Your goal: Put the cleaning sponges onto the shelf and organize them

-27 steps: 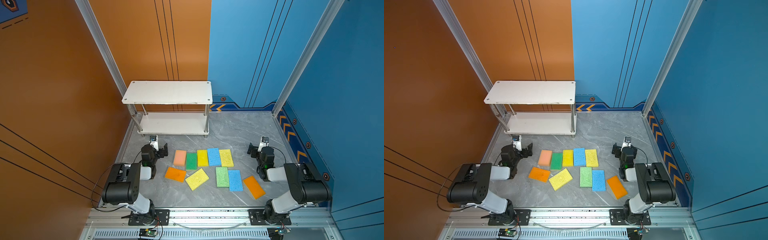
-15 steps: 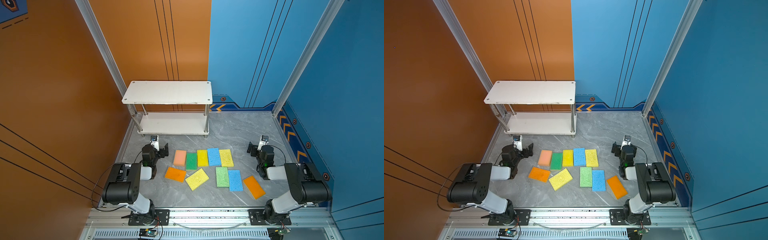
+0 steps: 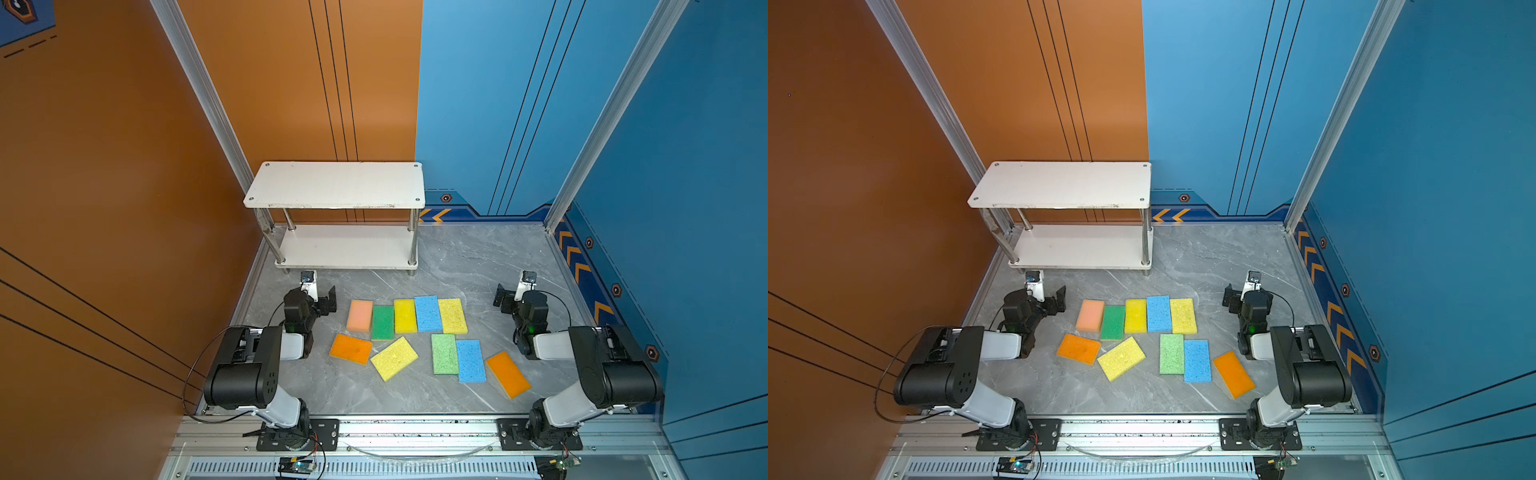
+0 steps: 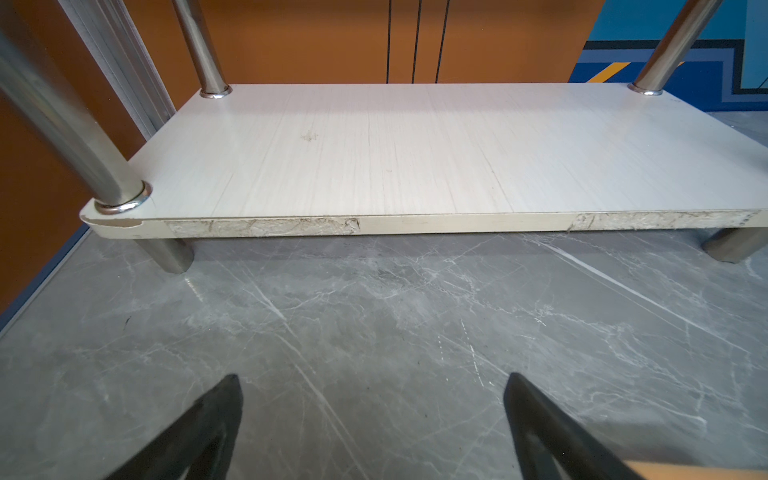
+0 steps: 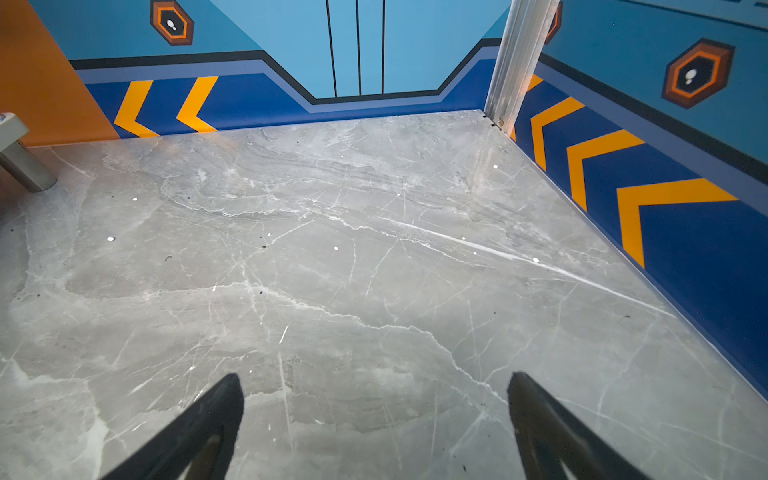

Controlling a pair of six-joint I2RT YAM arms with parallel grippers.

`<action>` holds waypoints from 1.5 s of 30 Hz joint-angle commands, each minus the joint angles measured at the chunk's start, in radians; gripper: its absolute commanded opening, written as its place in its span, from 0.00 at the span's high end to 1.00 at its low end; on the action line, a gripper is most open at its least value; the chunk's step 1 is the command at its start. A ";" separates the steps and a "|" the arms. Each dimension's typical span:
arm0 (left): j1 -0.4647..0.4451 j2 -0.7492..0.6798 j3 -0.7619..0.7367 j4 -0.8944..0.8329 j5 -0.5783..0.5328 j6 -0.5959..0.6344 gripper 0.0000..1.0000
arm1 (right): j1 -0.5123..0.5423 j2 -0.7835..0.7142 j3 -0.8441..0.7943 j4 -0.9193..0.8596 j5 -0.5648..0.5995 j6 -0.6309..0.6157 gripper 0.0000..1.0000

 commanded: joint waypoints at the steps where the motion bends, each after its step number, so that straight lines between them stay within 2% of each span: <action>1: -0.001 0.008 0.002 0.008 -0.025 -0.010 0.02 | -0.005 -0.012 0.012 -0.015 -0.010 -0.010 0.00; 8: 0.000 0.007 0.001 0.008 -0.027 -0.010 0.02 | -0.005 -0.012 0.011 -0.014 -0.012 -0.009 0.00; 14: -0.015 0.003 -0.003 0.010 -0.115 -0.022 0.02 | -0.008 -0.012 0.012 -0.015 -0.017 -0.009 0.00; 18: -0.050 -0.040 -0.016 0.001 -0.338 -0.054 0.02 | -0.007 -0.013 0.011 -0.012 -0.015 -0.009 0.00; 19: -0.058 -0.055 -0.027 0.004 -0.360 -0.057 0.02 | -0.004 -0.019 0.014 -0.022 -0.002 -0.008 0.00; 22: -0.072 -0.109 -0.030 -0.028 -0.442 -0.060 0.02 | 0.003 -0.083 0.045 -0.128 0.031 -0.007 0.00; 26: -0.069 -0.204 0.033 -0.225 -0.515 -0.093 0.02 | 0.003 -0.184 0.134 -0.359 0.059 0.007 0.00; 28: -0.070 -0.255 0.053 -0.273 -0.533 -0.110 0.02 | -0.011 -0.248 0.183 -0.462 0.063 0.095 0.00; 31: -0.072 -0.358 0.056 -0.329 -0.570 -0.203 0.02 | -0.053 -0.318 0.280 -0.640 -0.038 0.260 0.00; 34: -0.066 -0.464 0.109 -0.539 -0.593 -0.335 0.02 | -0.069 -0.337 0.452 -0.905 -0.148 0.377 0.00; 36: -0.063 -0.526 0.153 -0.676 -0.556 -0.378 0.02 | -0.071 -0.336 0.551 -1.023 -0.258 0.427 0.00; 42: -0.053 -0.686 0.220 -0.877 -0.383 -0.469 0.02 | -0.039 -0.300 0.757 -1.116 -0.651 0.568 0.00; 45: -0.020 -0.745 0.258 -0.951 -0.274 -0.502 0.02 | 0.010 -0.237 0.855 -1.121 -0.781 0.610 0.00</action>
